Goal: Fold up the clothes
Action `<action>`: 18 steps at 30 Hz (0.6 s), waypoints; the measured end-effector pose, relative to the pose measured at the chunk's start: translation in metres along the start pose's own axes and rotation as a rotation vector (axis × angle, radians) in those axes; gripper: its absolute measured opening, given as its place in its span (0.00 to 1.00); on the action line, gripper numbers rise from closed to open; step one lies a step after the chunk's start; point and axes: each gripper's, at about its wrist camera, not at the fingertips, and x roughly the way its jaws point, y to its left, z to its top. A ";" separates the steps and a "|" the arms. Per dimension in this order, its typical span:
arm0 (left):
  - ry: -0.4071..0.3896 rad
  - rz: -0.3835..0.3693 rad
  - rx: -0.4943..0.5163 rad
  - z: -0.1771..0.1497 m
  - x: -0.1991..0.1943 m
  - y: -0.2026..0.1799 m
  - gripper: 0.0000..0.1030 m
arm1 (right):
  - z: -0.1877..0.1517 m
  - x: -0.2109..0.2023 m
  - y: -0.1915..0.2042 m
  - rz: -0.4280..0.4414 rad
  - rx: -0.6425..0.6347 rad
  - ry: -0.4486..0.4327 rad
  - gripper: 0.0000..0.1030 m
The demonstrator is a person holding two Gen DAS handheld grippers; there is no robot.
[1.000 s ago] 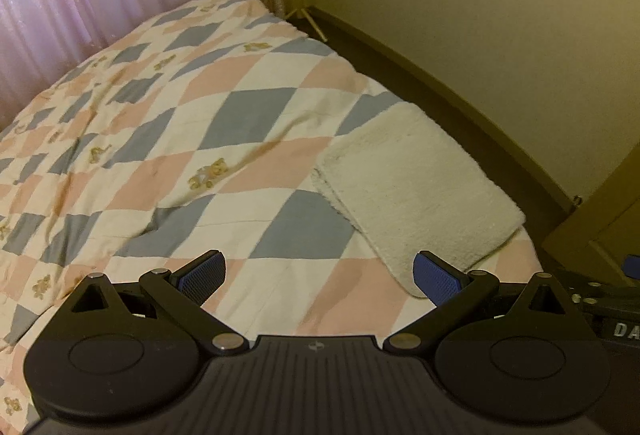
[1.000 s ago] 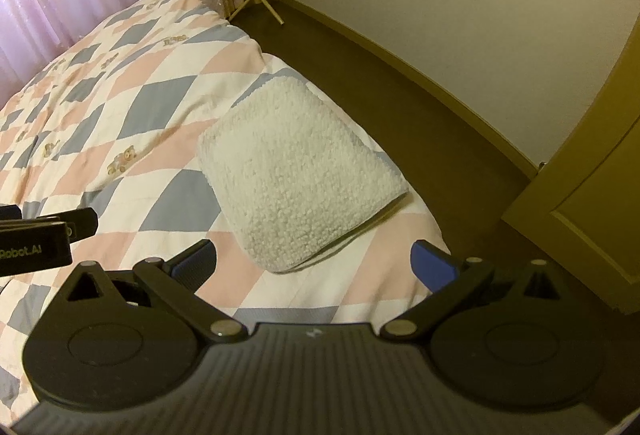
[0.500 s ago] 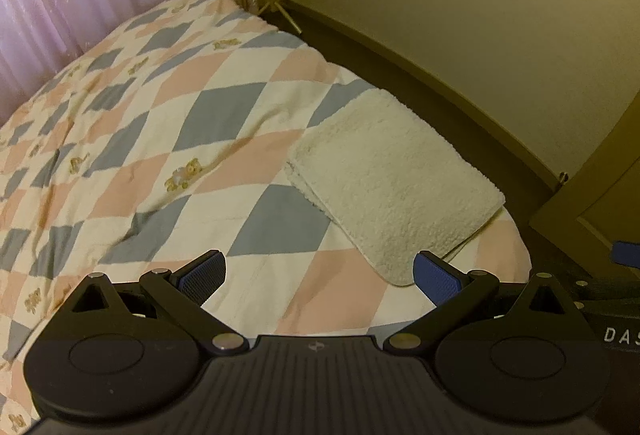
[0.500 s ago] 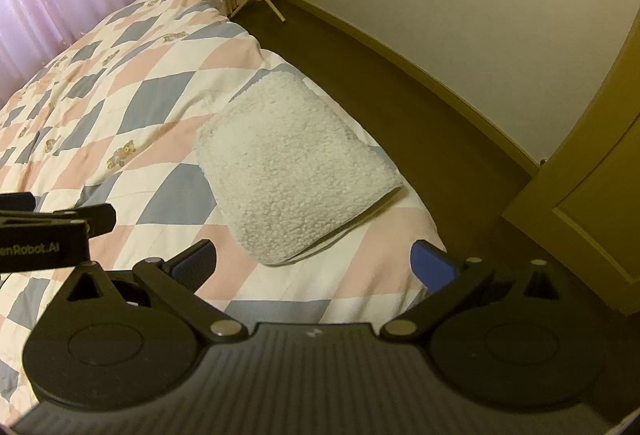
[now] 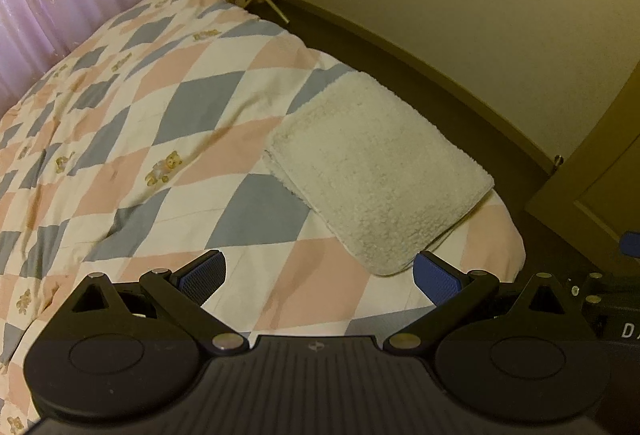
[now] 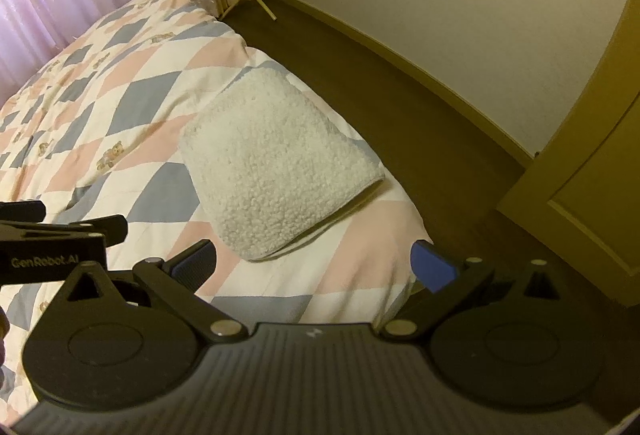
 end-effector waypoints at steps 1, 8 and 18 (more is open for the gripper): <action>-0.004 -0.003 0.000 0.000 0.000 -0.001 1.00 | 0.001 0.000 0.000 0.001 0.000 -0.002 0.99; -0.047 -0.003 -0.020 0.005 -0.001 0.001 1.00 | 0.006 0.006 -0.004 0.010 -0.002 0.010 0.99; -0.043 0.032 0.017 0.024 0.016 -0.013 1.00 | 0.014 0.010 -0.013 0.013 -0.003 0.006 0.99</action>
